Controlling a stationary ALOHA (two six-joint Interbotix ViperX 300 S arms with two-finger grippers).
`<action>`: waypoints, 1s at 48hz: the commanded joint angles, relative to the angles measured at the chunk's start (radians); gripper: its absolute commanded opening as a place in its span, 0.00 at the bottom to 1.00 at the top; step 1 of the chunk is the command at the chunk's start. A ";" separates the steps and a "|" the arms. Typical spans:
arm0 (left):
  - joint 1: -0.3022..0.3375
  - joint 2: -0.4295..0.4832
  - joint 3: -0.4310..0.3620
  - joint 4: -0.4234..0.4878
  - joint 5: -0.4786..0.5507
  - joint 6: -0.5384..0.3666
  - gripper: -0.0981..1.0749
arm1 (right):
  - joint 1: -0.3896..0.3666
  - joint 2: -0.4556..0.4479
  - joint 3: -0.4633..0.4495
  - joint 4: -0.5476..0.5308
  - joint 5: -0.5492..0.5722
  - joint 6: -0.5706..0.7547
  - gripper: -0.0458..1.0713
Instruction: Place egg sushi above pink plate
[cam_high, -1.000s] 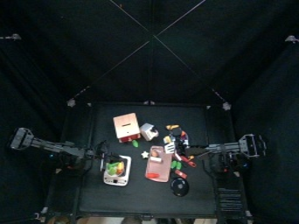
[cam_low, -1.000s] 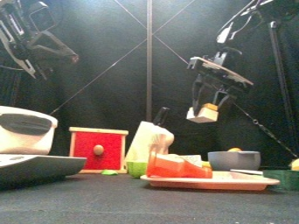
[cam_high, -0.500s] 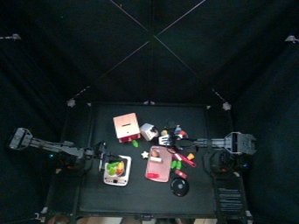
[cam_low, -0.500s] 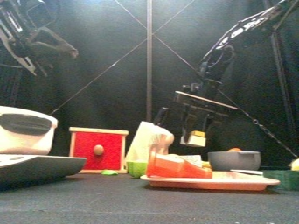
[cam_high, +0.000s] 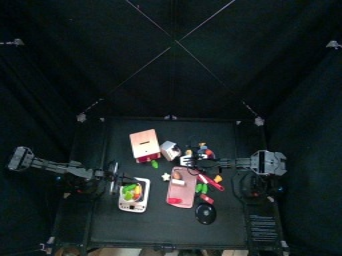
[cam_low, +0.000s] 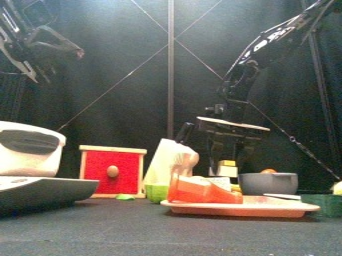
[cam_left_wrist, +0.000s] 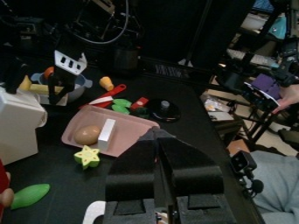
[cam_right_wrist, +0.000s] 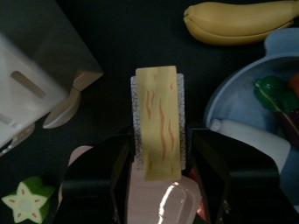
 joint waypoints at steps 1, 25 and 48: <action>-0.002 0.000 -0.015 0.003 -0.011 0.002 0.38 | -0.006 -0.008 -0.018 0.003 0.005 0.003 0.60; -0.002 0.000 -0.014 0.005 -0.011 0.006 0.38 | -0.029 0.021 -0.017 -0.002 -0.003 0.003 0.71; -0.002 -0.002 -0.017 0.003 -0.011 0.005 0.38 | -0.029 0.026 -0.021 -0.008 -0.011 0.003 0.78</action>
